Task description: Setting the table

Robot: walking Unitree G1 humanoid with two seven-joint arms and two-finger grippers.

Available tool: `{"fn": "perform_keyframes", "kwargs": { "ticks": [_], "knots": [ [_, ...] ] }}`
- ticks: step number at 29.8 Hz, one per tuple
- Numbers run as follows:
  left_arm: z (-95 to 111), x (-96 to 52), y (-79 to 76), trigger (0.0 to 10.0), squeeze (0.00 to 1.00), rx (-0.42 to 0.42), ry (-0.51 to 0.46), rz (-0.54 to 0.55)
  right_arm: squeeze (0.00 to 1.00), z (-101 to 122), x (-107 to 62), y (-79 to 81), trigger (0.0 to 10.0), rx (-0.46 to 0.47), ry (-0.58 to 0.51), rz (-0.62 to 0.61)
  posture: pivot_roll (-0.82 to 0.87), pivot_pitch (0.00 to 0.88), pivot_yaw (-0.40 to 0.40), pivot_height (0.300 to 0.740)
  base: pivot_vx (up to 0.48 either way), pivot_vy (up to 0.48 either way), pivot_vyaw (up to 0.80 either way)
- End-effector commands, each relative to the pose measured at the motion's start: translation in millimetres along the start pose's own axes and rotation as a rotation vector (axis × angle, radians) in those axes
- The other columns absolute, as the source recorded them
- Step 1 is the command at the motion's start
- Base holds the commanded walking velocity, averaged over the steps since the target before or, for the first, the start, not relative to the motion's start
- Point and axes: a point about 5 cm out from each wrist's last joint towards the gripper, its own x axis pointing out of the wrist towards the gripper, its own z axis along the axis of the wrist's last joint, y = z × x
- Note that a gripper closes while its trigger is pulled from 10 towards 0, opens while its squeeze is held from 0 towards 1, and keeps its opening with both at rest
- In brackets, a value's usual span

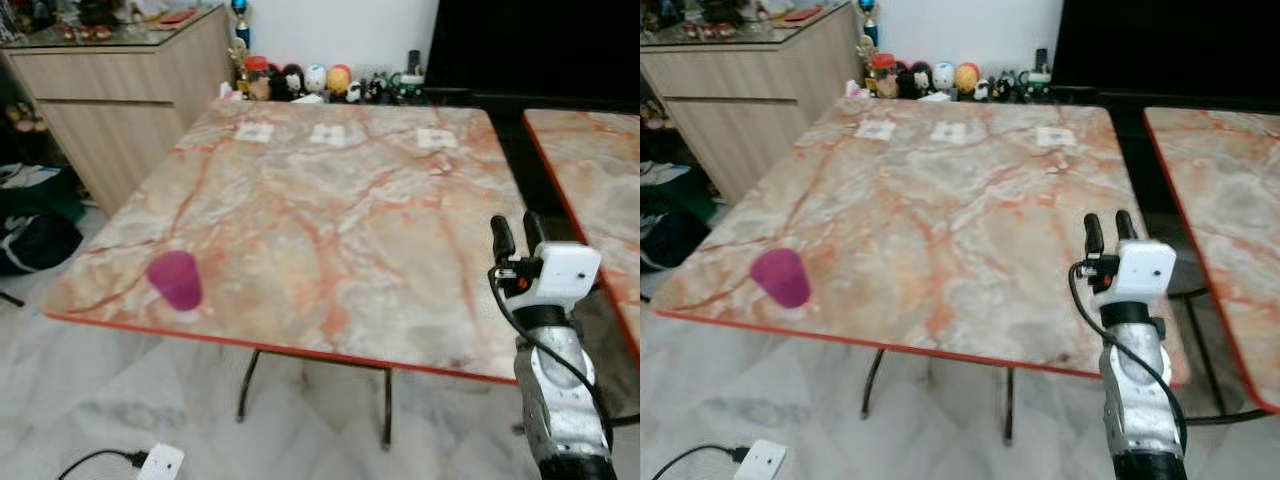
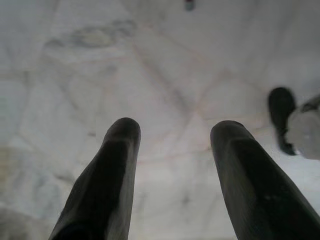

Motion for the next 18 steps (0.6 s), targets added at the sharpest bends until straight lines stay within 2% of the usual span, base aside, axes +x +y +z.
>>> {"fn": "perform_keyframes", "kwargs": {
  "ticks": [1,18],
  "knots": [
    [-4.1,-1.3,3.4,10.0,0.00,-0.011,0.011,0.009,0.00,4.0,1.5,0.0,10.0,0.006,-0.017,-0.003,0.04,0.000,0.038,0.740,0.000,0.480,0.00],
    [-3.6,-1.1,3.2,10.0,0.00,-0.014,0.008,0.010,0.00,4.0,2.7,0.5,10.0,0.005,-0.016,-0.005,0.05,0.000,0.038,0.740,0.000,0.480,0.00]
  ]
}}
